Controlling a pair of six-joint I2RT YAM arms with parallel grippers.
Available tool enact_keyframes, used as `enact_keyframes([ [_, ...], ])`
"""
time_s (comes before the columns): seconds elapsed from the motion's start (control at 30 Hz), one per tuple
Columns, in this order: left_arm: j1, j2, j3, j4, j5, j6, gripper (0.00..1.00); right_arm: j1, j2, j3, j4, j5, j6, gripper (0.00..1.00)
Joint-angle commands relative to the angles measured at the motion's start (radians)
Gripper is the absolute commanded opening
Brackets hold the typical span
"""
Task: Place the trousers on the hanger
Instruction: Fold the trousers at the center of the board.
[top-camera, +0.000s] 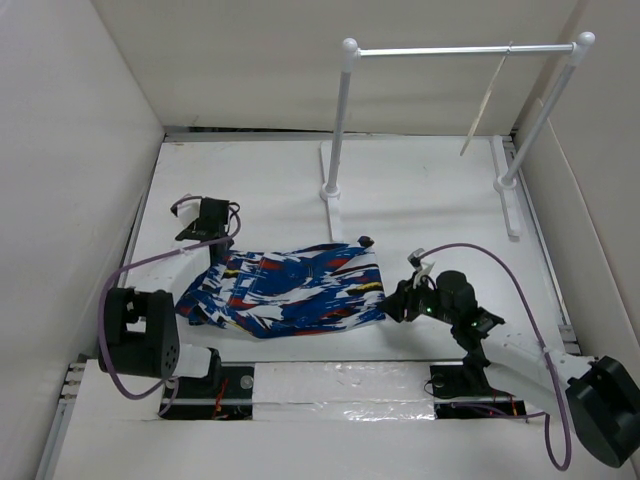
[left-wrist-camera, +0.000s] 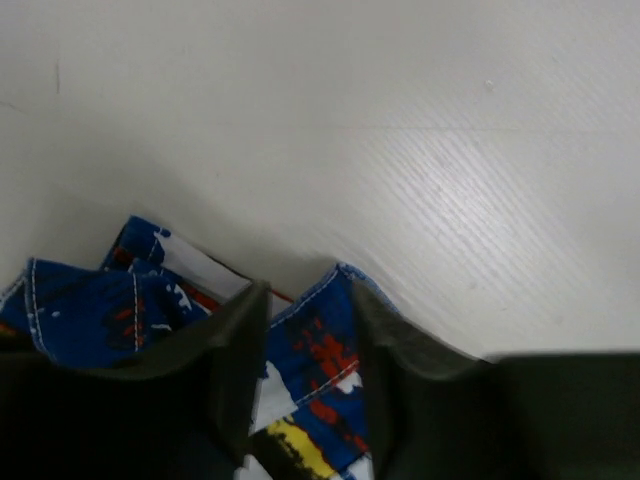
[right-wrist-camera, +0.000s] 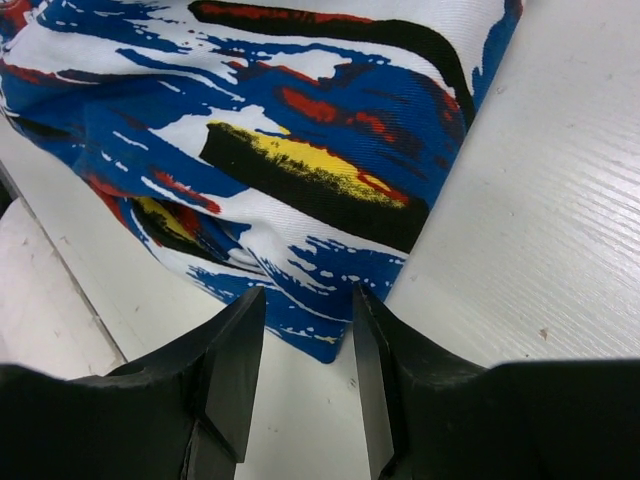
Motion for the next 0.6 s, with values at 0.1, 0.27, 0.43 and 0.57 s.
enact_keyframes([
  [0.1, 0.007, 0.074, 0.048, -0.016, 0.042, 0.027, 0.53, -0.012, 0.033, -0.007, 0.106, -0.069, -0.008, 0.46],
  [0.27, 0.007, 0.121, 0.077, -0.032, 0.024, 0.043, 0.48, -0.012, 0.04, -0.016, 0.119, -0.072, -0.013, 0.46],
  [0.43, 0.007, 0.15, 0.076, -0.019, 0.016, 0.04, 0.34, -0.012, 0.06, -0.015, 0.13, -0.072, -0.014, 0.46],
  [0.57, 0.007, 0.17, 0.068, -0.006, 0.022, 0.033, 0.0, -0.012, 0.077, -0.018, 0.141, -0.075, -0.013, 0.42],
])
